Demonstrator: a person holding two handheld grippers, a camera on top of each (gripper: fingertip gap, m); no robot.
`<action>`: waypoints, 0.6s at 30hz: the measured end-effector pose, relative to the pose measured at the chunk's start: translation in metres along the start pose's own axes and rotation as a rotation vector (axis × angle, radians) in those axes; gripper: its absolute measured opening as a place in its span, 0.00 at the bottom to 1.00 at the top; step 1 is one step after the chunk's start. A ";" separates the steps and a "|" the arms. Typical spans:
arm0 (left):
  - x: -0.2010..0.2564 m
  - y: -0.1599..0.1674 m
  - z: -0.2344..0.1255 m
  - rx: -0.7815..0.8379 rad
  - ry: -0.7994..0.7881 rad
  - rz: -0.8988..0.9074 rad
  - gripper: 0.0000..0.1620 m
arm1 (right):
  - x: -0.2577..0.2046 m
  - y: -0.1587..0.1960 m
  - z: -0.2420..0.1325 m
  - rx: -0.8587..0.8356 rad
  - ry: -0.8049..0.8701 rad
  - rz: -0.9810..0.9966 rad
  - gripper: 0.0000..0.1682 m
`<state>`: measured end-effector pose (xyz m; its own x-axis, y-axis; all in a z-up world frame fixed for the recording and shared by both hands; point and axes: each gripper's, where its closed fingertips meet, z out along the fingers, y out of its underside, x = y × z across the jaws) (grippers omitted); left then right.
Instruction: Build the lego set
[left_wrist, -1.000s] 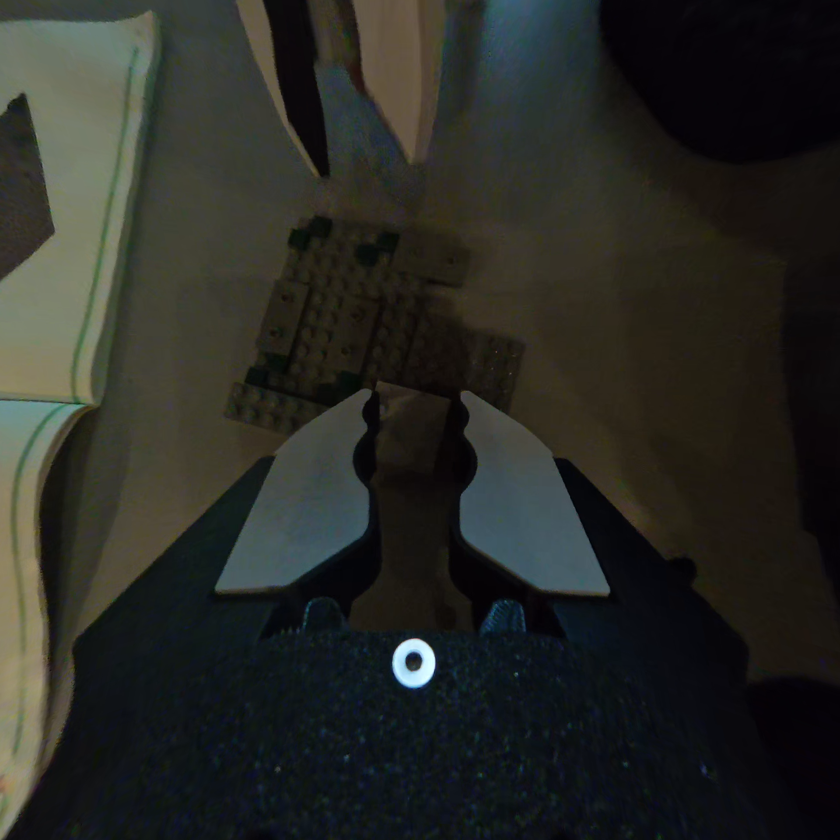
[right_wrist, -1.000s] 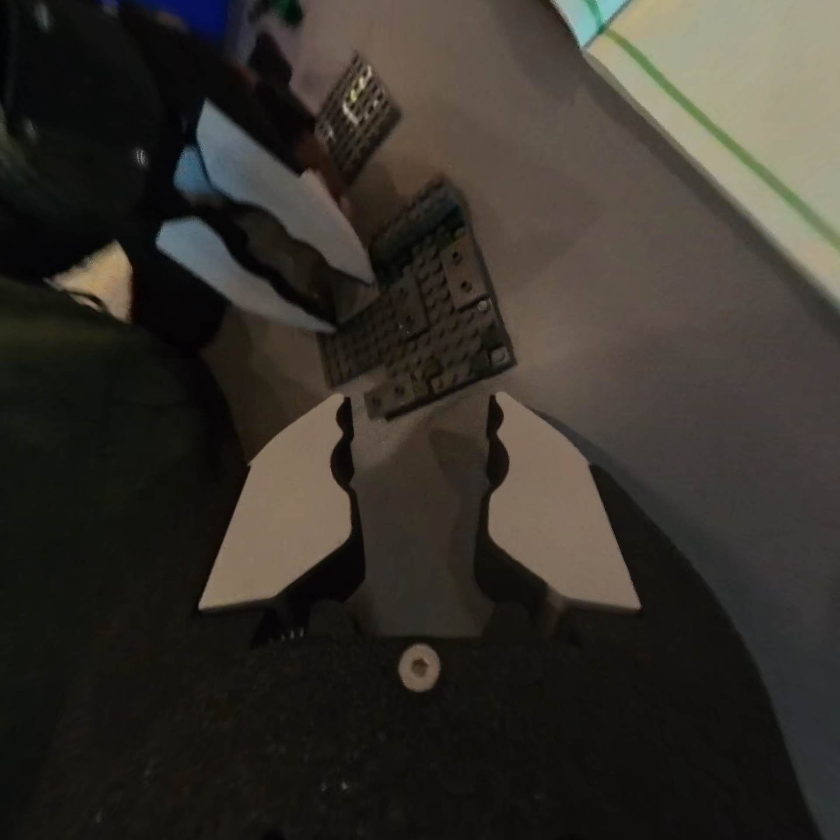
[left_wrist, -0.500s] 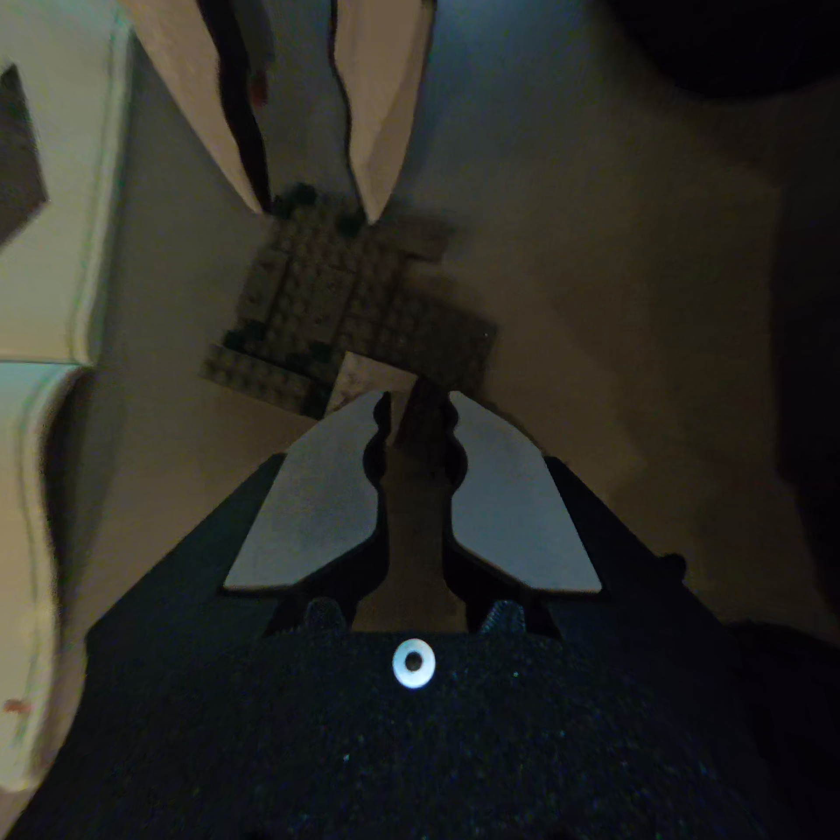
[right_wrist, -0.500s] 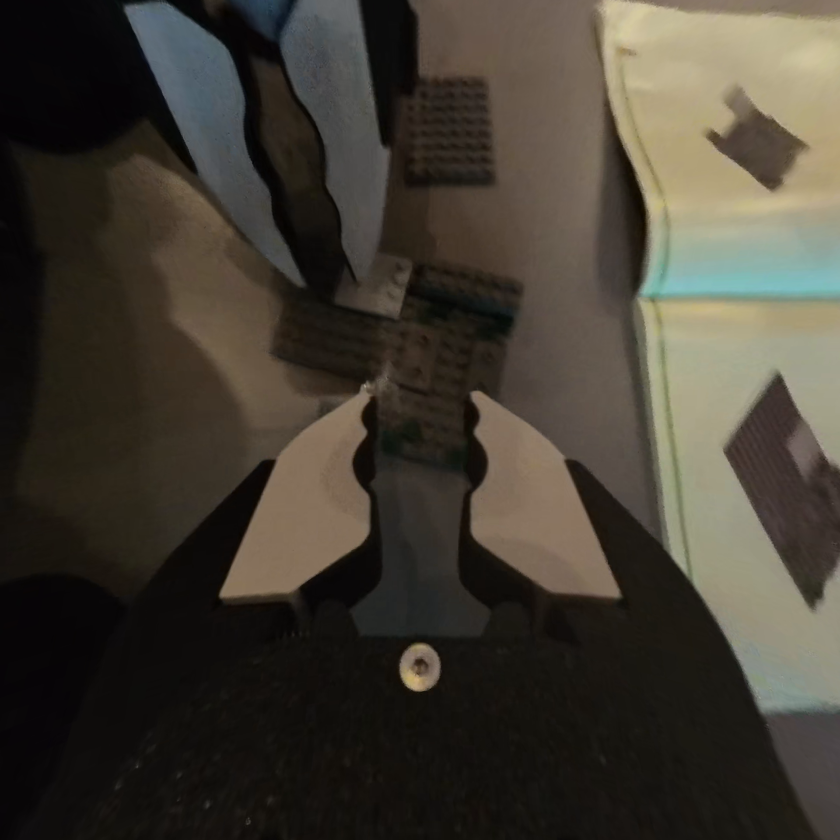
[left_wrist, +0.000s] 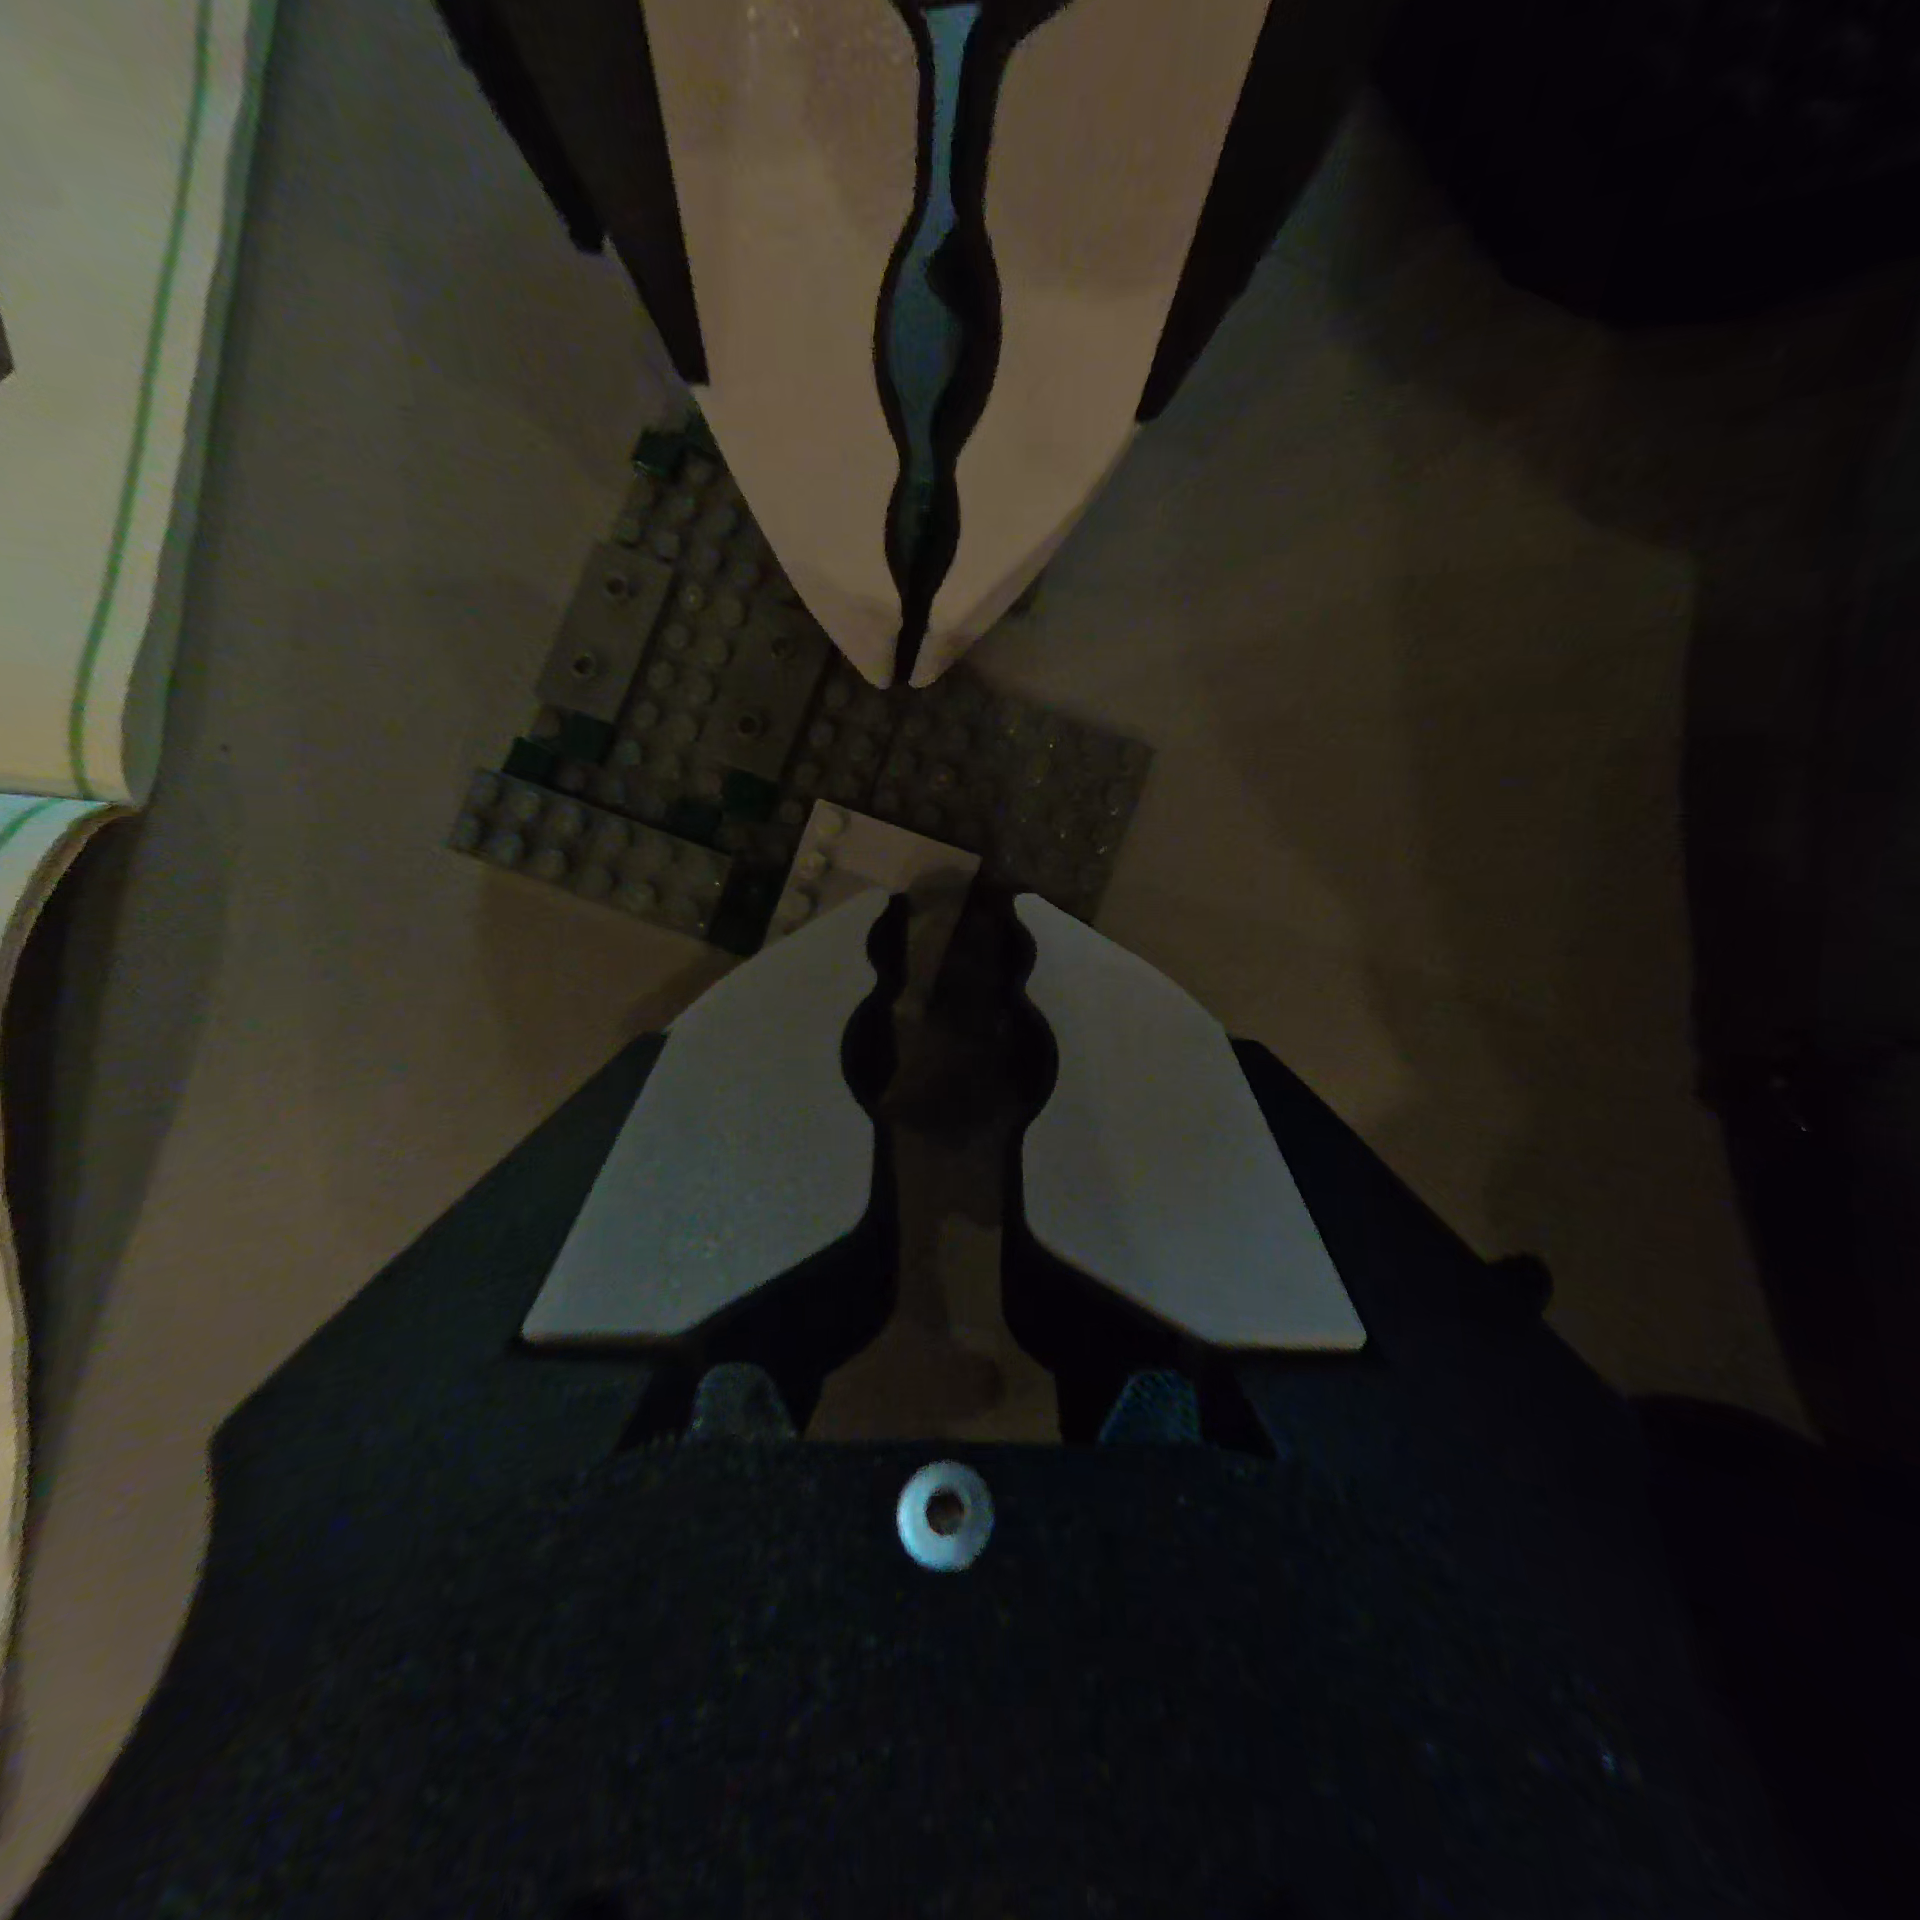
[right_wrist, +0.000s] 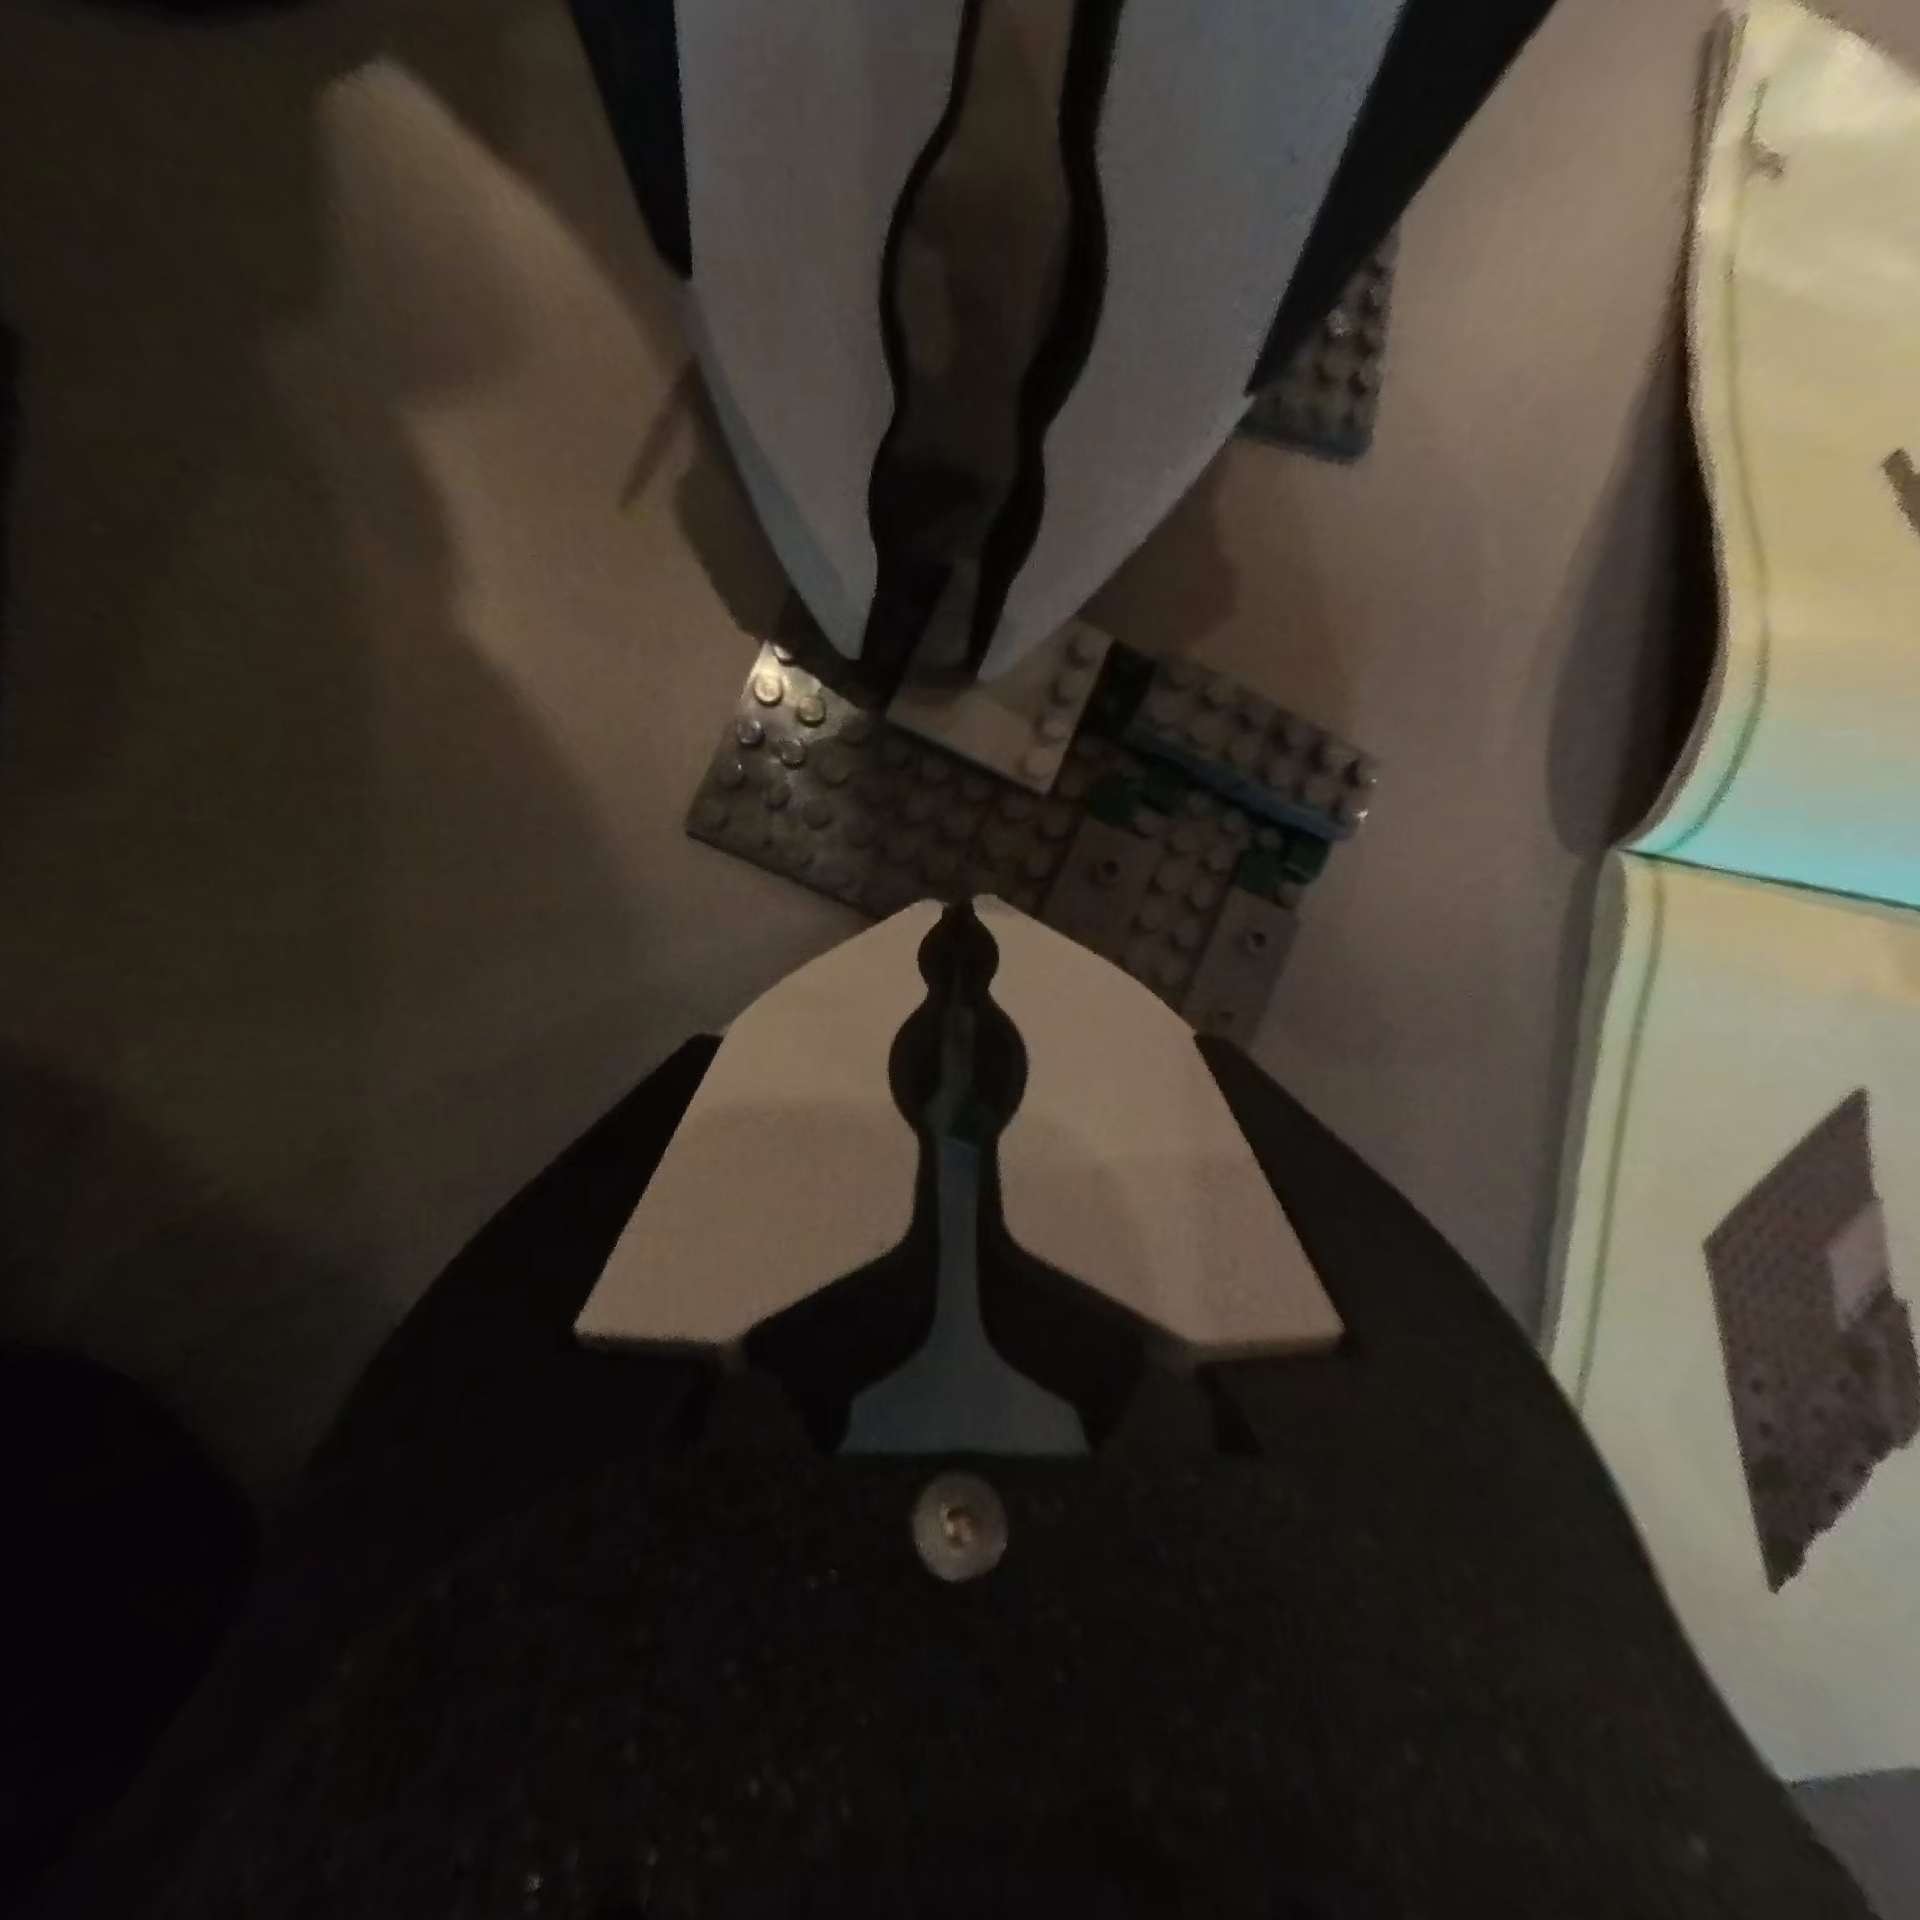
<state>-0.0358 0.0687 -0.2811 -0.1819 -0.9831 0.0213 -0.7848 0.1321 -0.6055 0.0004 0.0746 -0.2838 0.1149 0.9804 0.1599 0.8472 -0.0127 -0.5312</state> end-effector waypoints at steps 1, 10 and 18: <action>0.000 0.000 0.000 -0.006 0.000 0.006 0.11 | 0.000 0.000 0.000 -0.010 -0.011 0.006 0.00; 0.005 0.007 -0.005 -0.046 -0.018 0.048 0.17 | 0.018 0.003 -0.019 0.038 -0.001 0.081 0.04; 0.006 0.013 -0.005 -0.043 0.039 0.050 0.13 | 0.030 0.041 -0.025 0.092 -0.075 0.287 0.10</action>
<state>-0.0500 0.0653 -0.2847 -0.2438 -0.9695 0.0238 -0.7988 0.1868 -0.5719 0.0511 0.0982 -0.2799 0.3013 0.9511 -0.0676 0.7347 -0.2768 -0.6194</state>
